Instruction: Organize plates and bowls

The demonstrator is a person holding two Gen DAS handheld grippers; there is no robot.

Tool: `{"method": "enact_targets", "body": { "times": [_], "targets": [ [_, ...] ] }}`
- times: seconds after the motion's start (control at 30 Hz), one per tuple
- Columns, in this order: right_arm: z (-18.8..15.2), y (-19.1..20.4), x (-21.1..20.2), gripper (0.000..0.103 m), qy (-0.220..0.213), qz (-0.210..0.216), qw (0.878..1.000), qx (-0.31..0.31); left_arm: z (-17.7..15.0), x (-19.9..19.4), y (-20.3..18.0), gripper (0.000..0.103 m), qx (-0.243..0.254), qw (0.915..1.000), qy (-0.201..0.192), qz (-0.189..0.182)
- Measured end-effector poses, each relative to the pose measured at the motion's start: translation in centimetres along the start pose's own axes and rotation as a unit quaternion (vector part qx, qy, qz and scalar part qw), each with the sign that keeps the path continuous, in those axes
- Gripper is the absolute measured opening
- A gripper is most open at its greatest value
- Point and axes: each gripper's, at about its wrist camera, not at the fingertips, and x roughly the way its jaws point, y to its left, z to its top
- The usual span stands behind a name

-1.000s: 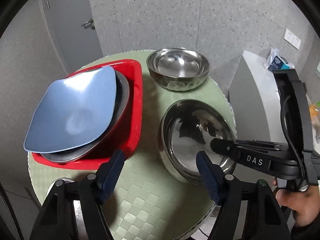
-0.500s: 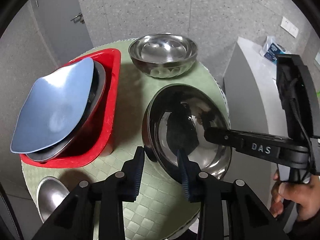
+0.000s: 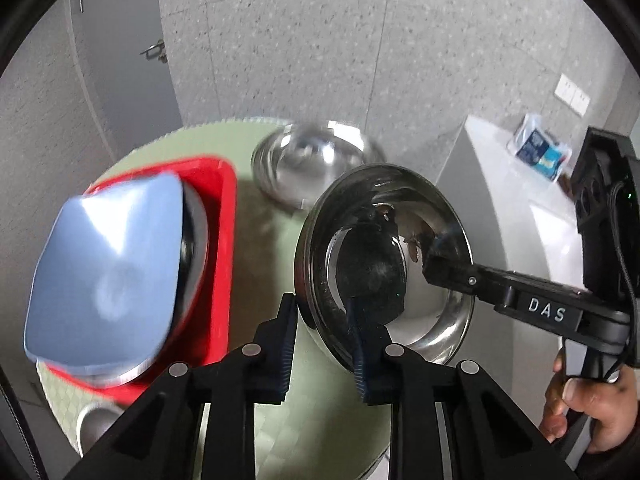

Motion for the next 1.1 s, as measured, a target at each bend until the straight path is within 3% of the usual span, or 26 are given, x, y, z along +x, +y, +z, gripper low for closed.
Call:
{"method": "enact_targets", "body": {
  "times": [0.23,0.5,0.9,1.1],
  "targets": [
    [4.9,0.9,-1.0,0.009,-0.04,-0.023,0.999,-0.016,5.1,1.8,2.0,0.021,-0.007,0.9993,-0.031,-0.021],
    [9.5,0.8,1.4,0.009,-0.052,-0.059,0.997,-0.024,9.0,6.9,5.4,0.021,-0.029,0.9991,-0.012,-0.027],
    [11.2,1.0,4.8,0.009,-0.029,-0.104,0.993,-0.056,12.4,13.1,7.6,0.021,-0.052,0.9976,0.04,-0.024],
    [11.3,1.3,5.9,0.013,-0.019,-0.123,0.99,-0.065,13.1,15.3,6.3,0.023,-0.051,0.9968,0.059,-0.021]
  ]
}}
